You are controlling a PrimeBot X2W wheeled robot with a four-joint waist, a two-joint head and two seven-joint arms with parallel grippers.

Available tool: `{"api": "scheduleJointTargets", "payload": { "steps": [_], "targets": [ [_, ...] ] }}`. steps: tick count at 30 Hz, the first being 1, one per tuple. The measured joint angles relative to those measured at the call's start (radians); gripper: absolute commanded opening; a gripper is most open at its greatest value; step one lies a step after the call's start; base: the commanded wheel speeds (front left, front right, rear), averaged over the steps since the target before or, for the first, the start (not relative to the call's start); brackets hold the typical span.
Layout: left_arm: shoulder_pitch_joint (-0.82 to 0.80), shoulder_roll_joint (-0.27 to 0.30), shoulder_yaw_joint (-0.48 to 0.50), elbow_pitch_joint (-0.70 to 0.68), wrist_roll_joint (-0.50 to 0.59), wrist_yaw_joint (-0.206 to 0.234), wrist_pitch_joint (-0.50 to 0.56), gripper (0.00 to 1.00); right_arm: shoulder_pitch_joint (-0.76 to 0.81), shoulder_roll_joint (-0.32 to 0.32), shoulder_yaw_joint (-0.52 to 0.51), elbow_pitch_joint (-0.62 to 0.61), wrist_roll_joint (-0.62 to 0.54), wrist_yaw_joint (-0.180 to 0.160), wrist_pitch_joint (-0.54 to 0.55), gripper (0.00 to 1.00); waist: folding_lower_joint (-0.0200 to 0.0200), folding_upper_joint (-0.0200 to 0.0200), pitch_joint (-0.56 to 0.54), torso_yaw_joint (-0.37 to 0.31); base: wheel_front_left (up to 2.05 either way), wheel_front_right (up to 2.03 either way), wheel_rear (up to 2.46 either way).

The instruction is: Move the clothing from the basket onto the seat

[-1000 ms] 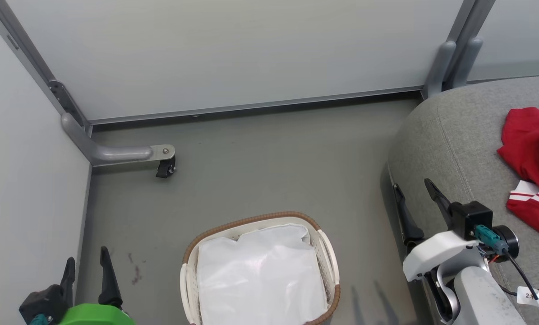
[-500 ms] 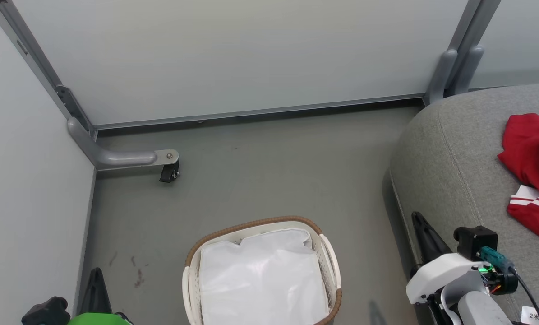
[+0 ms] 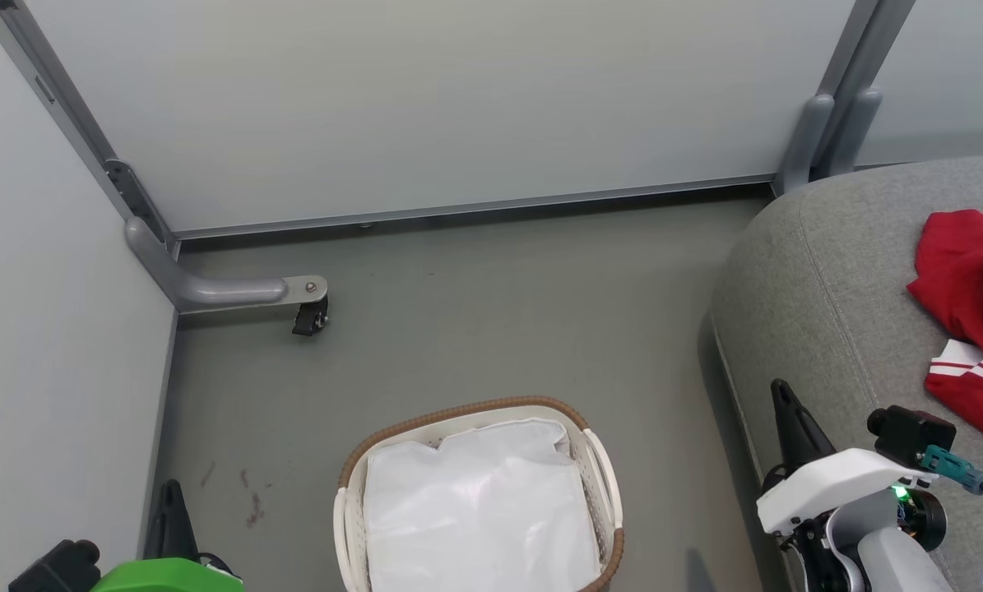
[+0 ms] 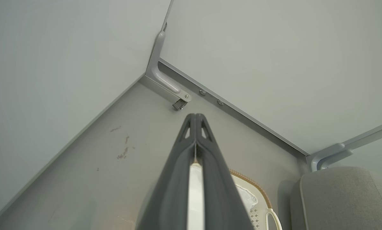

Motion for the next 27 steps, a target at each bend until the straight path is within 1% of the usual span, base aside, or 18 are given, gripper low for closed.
{"api": "scheduleJointTargets", "payload": {
  "steps": [13,27],
  "targets": [
    [-0.014,0.001,-0.001,-0.029,-0.181,0.000,0.052,0.00,0.014,-0.001,-0.021,-0.033,0.204,0.000,0.051,0.00,0.0000,0.0000,-0.006,0.002,0.00,0.00,0.00],
    [-0.029,0.002,-0.003,-0.057,-0.345,0.000,0.098,0.00,0.020,-0.002,-0.040,-0.065,0.394,0.000,0.099,0.00,0.0000,0.0000,-0.013,0.004,0.00,0.00,0.00]
  ]
}}
